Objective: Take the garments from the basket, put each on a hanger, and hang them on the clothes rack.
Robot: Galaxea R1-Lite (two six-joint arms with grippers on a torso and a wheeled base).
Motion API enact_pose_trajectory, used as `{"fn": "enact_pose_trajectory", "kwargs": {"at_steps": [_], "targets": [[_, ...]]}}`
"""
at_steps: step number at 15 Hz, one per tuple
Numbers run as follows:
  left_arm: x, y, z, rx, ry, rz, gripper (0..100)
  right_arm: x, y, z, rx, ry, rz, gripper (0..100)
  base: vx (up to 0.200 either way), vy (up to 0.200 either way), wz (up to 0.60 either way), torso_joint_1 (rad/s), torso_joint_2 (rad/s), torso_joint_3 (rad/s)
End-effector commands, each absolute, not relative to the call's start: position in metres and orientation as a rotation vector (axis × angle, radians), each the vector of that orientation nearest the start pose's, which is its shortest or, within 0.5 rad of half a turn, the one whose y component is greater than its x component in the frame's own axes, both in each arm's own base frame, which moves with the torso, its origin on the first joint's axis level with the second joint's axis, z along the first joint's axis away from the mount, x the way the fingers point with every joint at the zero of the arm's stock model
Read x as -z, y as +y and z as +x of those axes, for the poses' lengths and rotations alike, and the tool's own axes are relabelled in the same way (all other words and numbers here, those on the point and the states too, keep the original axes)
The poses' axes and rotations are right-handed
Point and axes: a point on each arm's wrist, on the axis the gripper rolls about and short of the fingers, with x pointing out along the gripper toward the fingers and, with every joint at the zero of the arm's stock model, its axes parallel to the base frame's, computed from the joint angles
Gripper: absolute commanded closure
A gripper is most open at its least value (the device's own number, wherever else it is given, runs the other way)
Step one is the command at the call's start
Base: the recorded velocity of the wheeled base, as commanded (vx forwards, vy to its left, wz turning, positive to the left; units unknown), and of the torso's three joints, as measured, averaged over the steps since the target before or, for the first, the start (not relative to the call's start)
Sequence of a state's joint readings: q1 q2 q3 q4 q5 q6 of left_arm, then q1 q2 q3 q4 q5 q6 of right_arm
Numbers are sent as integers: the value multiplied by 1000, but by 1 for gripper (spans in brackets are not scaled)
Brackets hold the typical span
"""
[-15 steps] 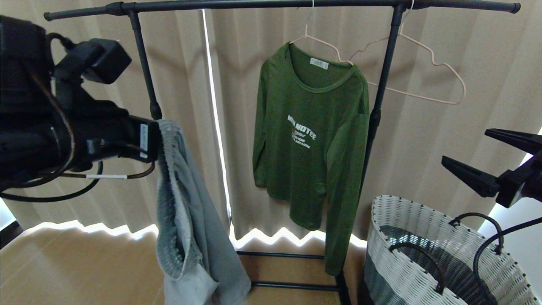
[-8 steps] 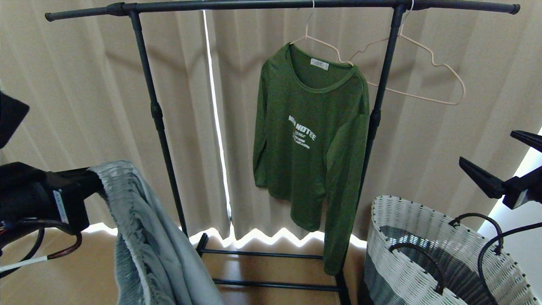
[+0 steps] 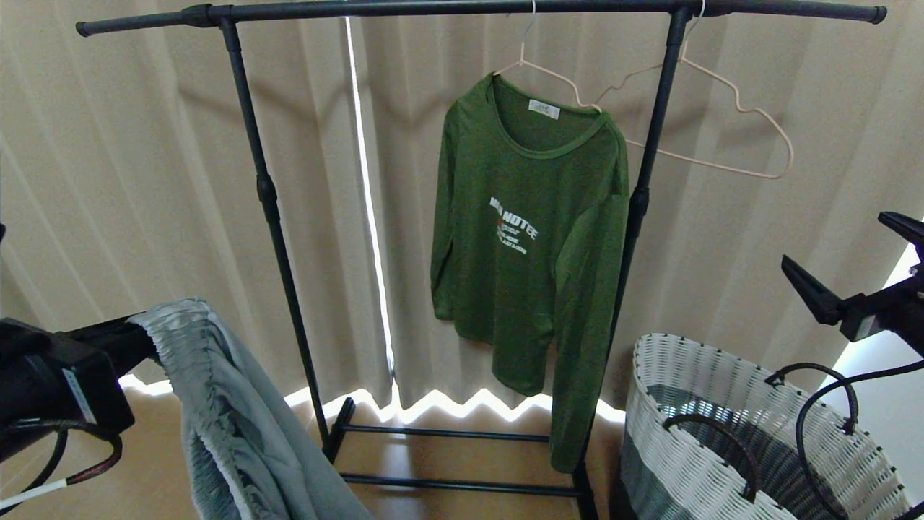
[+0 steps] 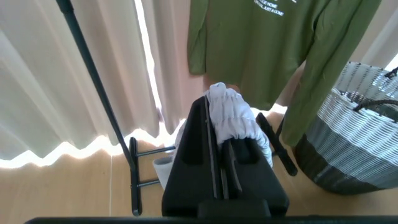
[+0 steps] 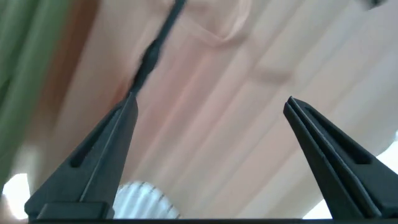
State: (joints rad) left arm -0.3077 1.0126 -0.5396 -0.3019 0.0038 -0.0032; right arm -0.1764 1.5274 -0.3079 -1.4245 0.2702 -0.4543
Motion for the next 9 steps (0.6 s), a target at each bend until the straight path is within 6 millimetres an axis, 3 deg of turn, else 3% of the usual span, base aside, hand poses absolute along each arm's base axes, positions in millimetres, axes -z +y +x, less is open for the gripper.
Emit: {"fn": "enact_pose_trajectory", "kwargs": {"at_steps": [1,2,5,9], "targets": [[-228,-38,118,308,140,22,100,-181,-34,223,-32,-221,-490,0,0,0,0,0,0,0],[-230,-38,117,312,128,36,100,-190,-34,225,10,-250,-430,0,0,0,0,0,0,0],[-226,-39,120,314,143,83,100,-188,-30,230,47,-211,-329,0,0,0,0,0,0,0],[-224,-42,130,314,170,99,100,-173,-20,226,-43,73,-232,0,0,0,0,0,0,0]]}}
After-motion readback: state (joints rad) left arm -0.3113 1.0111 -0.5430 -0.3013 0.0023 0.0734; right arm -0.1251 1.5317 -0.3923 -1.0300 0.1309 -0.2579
